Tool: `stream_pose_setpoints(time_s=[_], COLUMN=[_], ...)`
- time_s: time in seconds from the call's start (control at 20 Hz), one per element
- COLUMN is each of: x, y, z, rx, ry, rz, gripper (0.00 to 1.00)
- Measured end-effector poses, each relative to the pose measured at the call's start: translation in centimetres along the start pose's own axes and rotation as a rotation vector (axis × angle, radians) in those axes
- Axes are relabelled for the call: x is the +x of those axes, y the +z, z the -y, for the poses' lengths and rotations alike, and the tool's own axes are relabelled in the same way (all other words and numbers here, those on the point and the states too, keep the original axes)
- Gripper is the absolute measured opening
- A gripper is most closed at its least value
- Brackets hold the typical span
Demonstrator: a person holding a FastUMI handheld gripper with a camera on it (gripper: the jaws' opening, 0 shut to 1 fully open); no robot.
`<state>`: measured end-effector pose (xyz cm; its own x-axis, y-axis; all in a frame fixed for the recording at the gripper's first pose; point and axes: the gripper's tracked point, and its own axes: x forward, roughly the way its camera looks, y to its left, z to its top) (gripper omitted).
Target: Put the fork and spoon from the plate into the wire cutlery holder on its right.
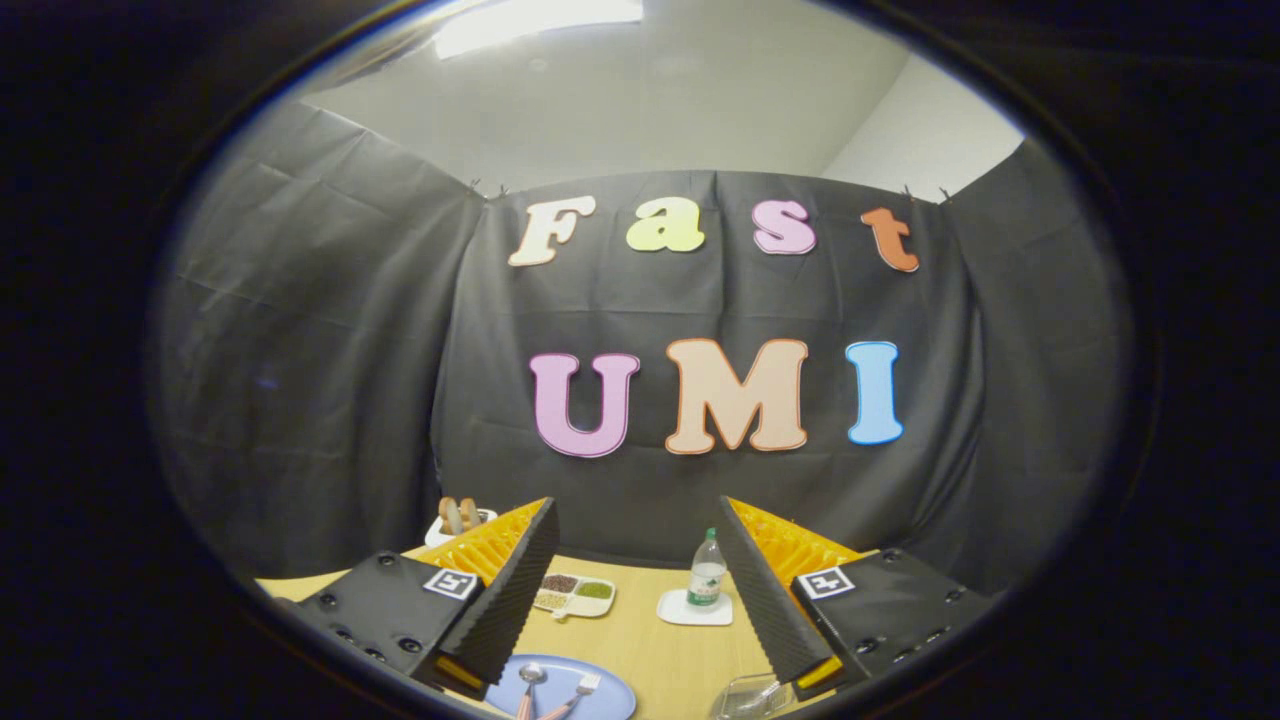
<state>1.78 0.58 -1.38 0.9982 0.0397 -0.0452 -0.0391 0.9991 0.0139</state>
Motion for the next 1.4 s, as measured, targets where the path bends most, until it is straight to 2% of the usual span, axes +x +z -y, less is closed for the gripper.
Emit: stream_pose_setpoints(time_s=[0.4,0.7,1.25,1.4], x=[0.9,0.4,-2.3,-2.9], y=[-5.7,-12.8,-24.8,-28.1], z=[-1.6,-2.9,-5.0,-5.3], rx=[0.005,0.048,0.029,-0.01], ry=[0.069,0.134,0.233,0.246], rz=[-0.171,-0.361,-0.647,-0.723], gripper=[0.99,0.99,1.0,1.0])
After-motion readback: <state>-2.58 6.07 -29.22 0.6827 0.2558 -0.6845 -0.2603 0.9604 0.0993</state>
